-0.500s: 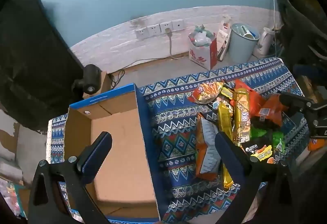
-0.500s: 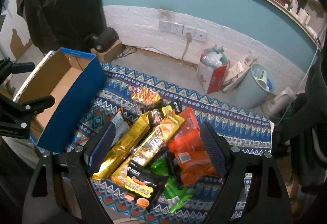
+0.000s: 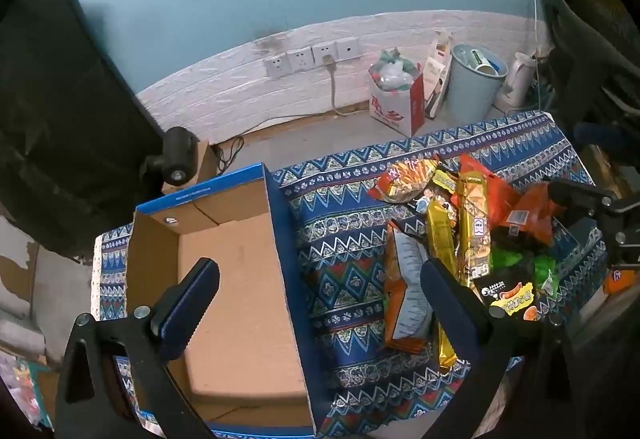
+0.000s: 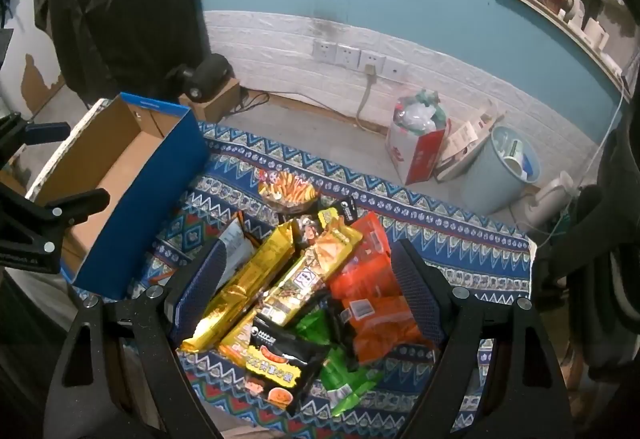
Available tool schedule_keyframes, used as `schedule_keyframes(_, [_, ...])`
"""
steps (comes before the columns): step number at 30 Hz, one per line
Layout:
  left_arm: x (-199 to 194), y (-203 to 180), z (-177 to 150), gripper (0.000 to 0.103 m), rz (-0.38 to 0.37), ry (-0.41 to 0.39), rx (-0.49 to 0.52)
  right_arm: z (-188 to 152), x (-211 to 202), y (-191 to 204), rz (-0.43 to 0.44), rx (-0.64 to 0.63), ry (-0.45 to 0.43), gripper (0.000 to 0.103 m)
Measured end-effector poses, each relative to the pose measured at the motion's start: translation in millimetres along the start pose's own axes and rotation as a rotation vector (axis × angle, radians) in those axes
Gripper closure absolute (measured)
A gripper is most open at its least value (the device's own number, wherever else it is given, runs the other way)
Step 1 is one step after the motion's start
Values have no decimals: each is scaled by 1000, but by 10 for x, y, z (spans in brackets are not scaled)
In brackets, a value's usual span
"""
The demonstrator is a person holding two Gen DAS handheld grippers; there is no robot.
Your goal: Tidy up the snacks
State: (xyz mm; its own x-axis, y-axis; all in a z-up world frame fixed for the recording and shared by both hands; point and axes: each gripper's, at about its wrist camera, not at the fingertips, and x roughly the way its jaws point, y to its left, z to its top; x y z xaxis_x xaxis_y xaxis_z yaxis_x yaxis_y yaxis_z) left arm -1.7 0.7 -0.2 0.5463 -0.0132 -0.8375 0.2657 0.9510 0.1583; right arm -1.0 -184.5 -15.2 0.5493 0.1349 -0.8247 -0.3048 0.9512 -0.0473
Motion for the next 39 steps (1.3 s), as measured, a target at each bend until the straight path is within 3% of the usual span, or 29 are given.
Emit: schedule_keyframes(39, [71,-48,-44,1,-26,40,2,-58,49,17,11,-10,24,20])
